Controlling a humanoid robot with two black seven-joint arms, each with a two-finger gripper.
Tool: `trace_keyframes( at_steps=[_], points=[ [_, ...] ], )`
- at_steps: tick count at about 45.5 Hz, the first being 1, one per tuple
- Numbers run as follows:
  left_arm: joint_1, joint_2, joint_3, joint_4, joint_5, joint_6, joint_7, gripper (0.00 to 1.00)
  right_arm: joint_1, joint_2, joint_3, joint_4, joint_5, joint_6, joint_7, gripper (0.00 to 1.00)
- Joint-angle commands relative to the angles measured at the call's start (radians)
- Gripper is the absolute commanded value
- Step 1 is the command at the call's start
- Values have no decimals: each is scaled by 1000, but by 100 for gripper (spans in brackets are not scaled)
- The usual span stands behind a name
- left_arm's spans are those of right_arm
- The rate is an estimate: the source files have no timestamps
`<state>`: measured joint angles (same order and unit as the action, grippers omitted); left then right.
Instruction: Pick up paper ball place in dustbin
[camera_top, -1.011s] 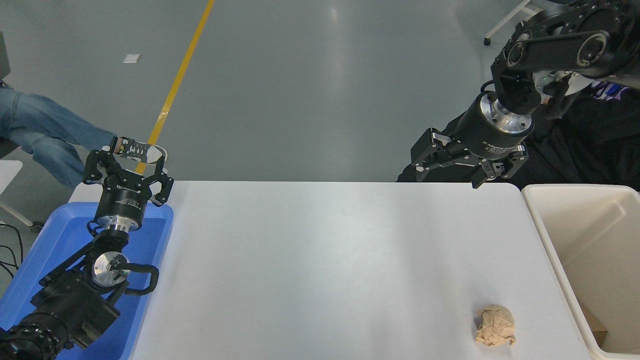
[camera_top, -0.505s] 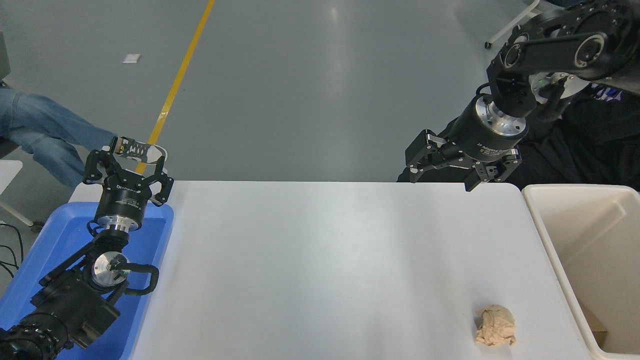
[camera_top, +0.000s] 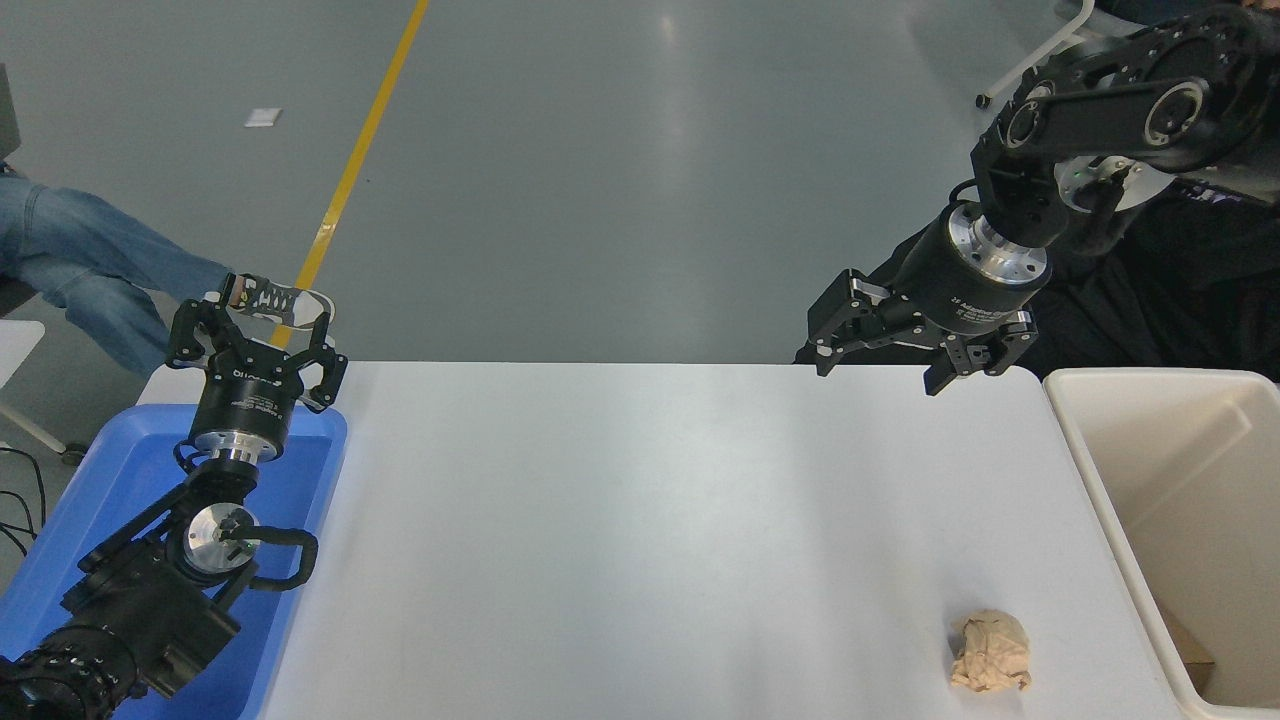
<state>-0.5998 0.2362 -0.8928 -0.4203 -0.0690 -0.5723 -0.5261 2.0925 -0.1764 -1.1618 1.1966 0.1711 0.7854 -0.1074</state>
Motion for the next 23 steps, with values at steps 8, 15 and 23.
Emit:
trace_keyframes(
  at_steps=[8,15,23],
  points=[
    [0,0,-2,0,0,0,0,99,1,1,16,1,2,0,0,100],
    [0,0,-2,0,0,0,0,99,-3,5,47,0,4,0,0,100],
    [0,0,0,0,0,0,0,99,6,-2,40,0,4,0,0,100]
  ],
)
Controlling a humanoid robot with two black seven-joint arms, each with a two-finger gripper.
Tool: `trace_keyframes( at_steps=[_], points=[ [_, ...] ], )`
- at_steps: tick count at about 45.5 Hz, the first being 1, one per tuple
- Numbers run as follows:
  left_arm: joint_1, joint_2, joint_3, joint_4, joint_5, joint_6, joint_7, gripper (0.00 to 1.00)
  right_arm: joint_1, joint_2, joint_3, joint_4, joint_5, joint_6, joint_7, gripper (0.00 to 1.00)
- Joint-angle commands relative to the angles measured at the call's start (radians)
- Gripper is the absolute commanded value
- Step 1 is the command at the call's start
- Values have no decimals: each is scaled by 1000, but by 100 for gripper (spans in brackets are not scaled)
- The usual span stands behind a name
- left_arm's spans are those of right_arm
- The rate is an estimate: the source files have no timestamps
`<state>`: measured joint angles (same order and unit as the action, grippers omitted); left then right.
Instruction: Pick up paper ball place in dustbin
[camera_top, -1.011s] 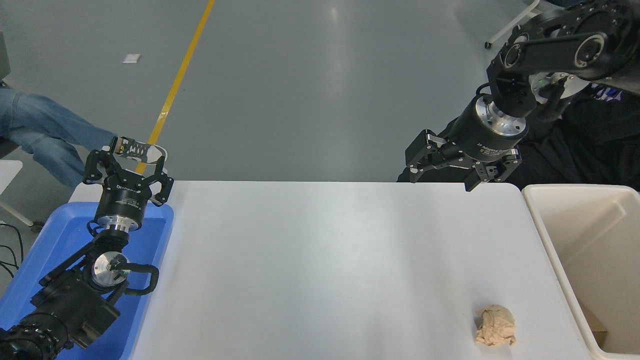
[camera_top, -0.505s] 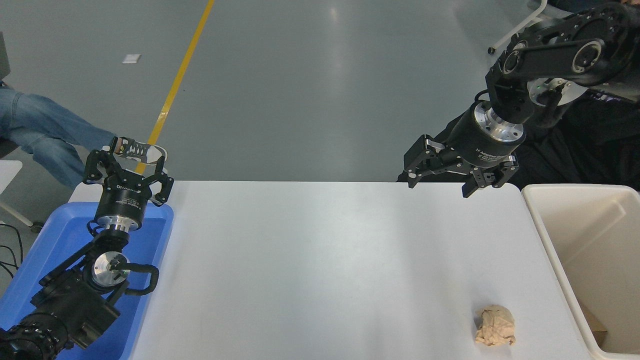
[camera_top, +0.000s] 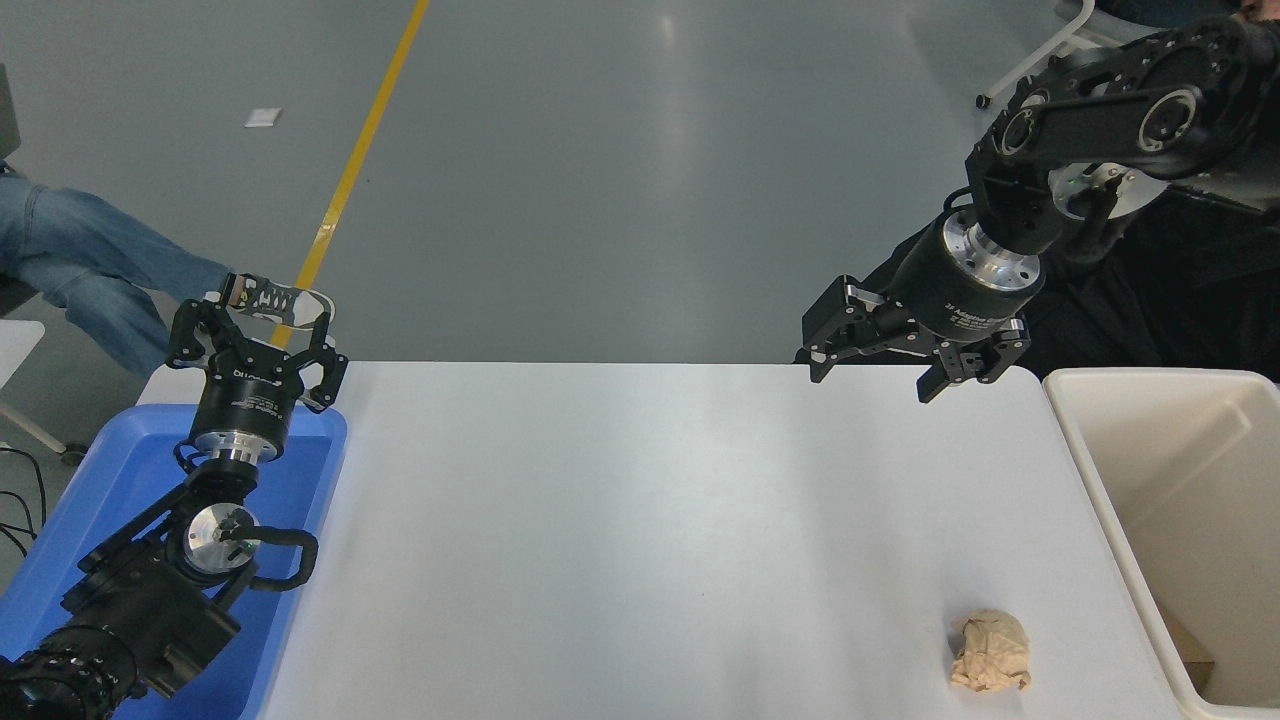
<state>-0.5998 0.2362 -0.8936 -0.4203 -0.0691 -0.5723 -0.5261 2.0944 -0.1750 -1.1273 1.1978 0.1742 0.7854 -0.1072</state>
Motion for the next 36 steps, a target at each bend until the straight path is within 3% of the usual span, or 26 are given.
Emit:
trace_keyframes(
  at_steps=[1,24,31,36],
  points=[
    [0,0,1,0,0,0,0,99,4,-4,7,0,1,0,0,100],
    [0,0,1,0,0,0,0,99,-13,-11,-6,-7,-16,0,0,100],
    [0,0,1,0,0,0,0,99,-97,-1,-71,-7,-73,0,-5,100],
    [0,0,1,0,0,0,0,99,-129,0,-134,-1,-88,-142,-5,100]
  ],
)
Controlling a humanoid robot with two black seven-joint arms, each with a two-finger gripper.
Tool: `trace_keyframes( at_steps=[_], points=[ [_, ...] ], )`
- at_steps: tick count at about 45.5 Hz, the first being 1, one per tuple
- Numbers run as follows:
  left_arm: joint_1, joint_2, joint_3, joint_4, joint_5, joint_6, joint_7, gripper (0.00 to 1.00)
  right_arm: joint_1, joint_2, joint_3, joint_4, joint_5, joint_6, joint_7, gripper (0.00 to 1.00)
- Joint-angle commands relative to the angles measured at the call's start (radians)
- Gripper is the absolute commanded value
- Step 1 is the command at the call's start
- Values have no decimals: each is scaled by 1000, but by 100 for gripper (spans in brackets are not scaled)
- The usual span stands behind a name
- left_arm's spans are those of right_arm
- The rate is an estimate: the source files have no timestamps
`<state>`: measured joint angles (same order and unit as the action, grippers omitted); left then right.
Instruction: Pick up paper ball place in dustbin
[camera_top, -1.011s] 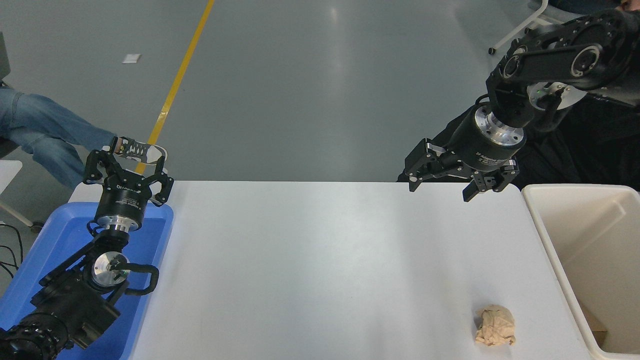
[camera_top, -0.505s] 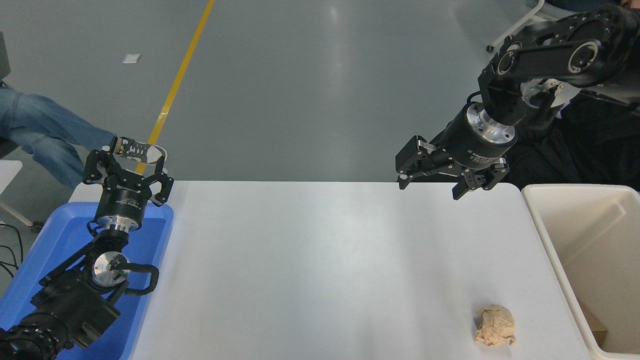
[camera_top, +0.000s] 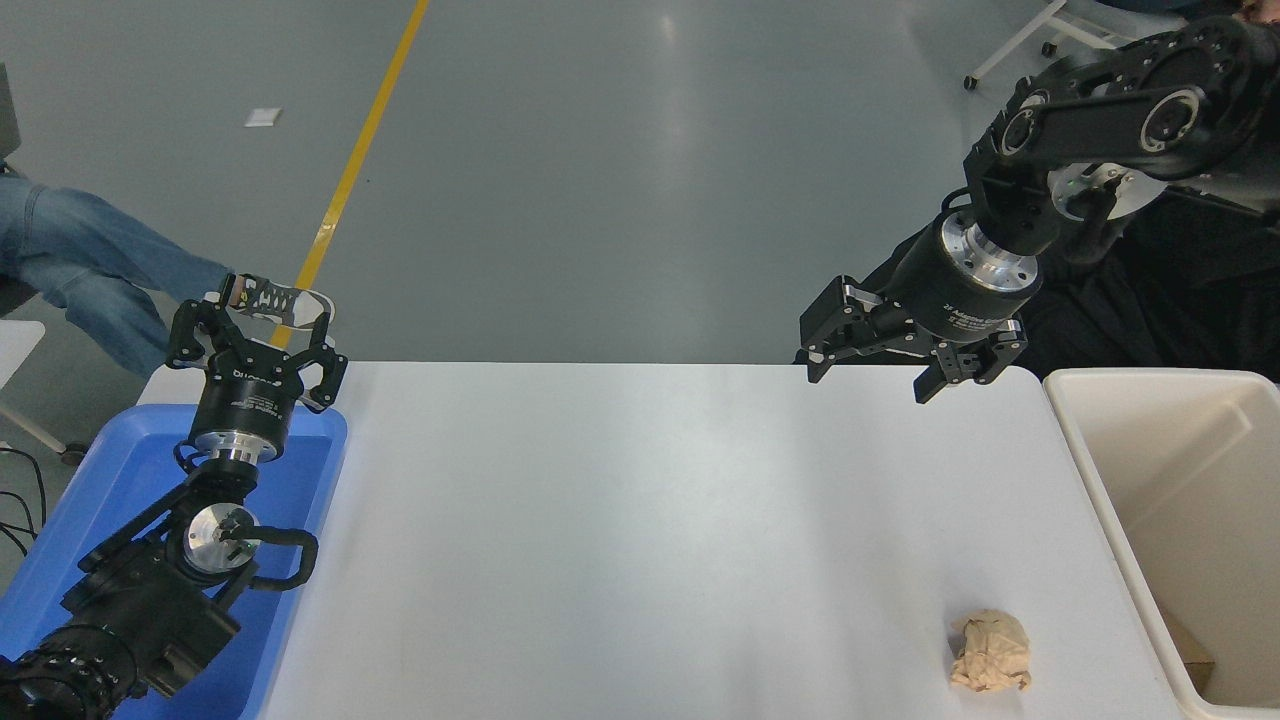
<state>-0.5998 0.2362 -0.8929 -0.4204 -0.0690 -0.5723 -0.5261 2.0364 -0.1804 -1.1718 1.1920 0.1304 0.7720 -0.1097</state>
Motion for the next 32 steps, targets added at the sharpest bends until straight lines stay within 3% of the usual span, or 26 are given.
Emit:
trace_keyframes(
  at_steps=[1,24,32],
  points=[
    [0,0,0,0,0,0,0,99,-80,7,-97,6,-45,-154,-1,100],
    [0,0,0,0,0,0,0,99,-360,13,-82,5,-259,-292,1,100],
    [0,0,0,0,0,0,0,99,-450,-37,-46,-5,-285,-358,1,100]
  ],
)
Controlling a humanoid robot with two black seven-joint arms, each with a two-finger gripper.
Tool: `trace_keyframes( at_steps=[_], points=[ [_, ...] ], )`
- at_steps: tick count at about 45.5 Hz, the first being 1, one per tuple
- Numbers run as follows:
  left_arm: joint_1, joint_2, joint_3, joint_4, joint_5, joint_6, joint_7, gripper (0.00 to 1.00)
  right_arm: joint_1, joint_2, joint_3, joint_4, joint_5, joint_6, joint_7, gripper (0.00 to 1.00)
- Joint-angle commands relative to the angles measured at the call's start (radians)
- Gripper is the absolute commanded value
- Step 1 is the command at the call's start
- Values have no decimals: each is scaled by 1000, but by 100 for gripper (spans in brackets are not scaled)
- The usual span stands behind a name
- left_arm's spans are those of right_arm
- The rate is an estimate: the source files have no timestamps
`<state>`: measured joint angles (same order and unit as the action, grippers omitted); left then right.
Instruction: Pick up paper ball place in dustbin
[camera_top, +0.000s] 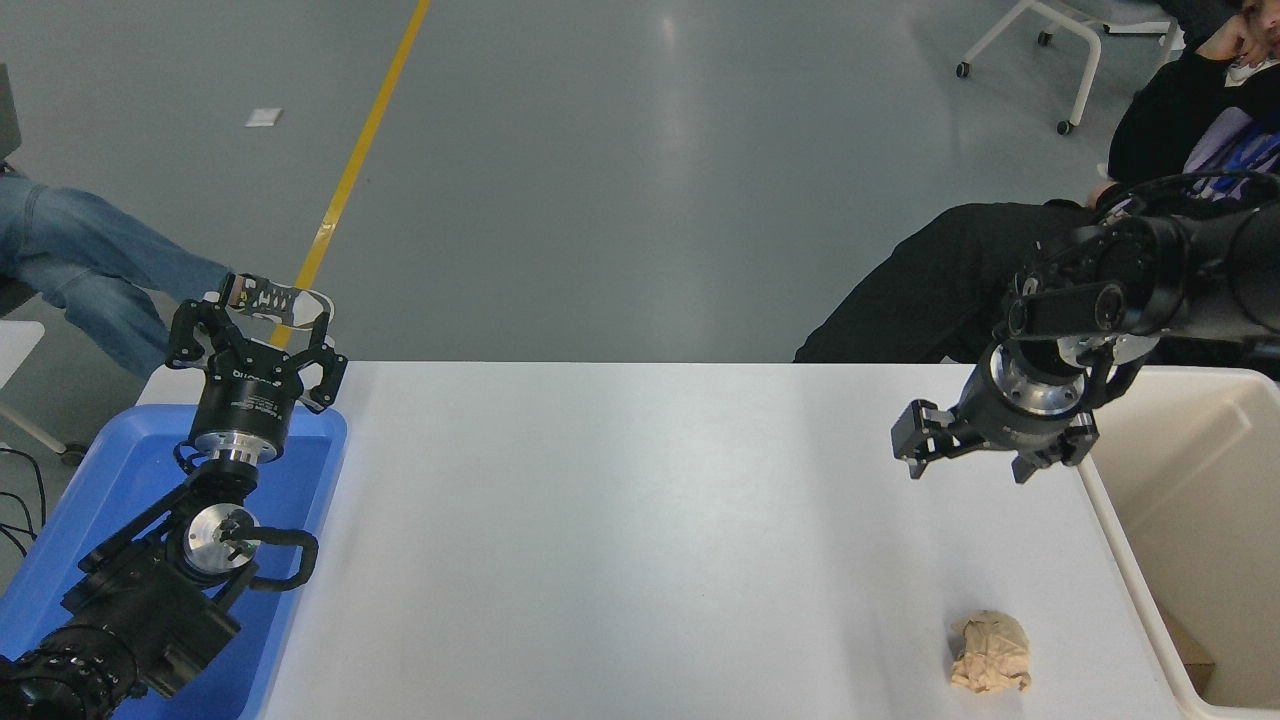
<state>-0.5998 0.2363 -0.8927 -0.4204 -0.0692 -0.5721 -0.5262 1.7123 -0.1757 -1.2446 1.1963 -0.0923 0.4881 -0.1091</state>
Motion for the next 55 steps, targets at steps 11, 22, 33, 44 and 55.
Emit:
trace_keyframes(
  at_steps=[11,22,33,44,55],
  points=[
    [0,0,-2,0,0,0,0,99,-217,-48,34,-23,-81,-141,-1,100],
    [0,0,-2,0,0,0,0,99,-309,-54,73,-70,-17,-190,-3,100],
    [0,0,-2,0,0,0,0,99,-339,-99,71,-83,14,-198,-4,100],
    [0,0,-2,0,0,0,0,99,-385,-122,65,-96,2,-200,-4,100],
    [0,0,-2,0,0,0,0,99,-398,-120,86,-95,14,-197,-4,100]
  ],
)
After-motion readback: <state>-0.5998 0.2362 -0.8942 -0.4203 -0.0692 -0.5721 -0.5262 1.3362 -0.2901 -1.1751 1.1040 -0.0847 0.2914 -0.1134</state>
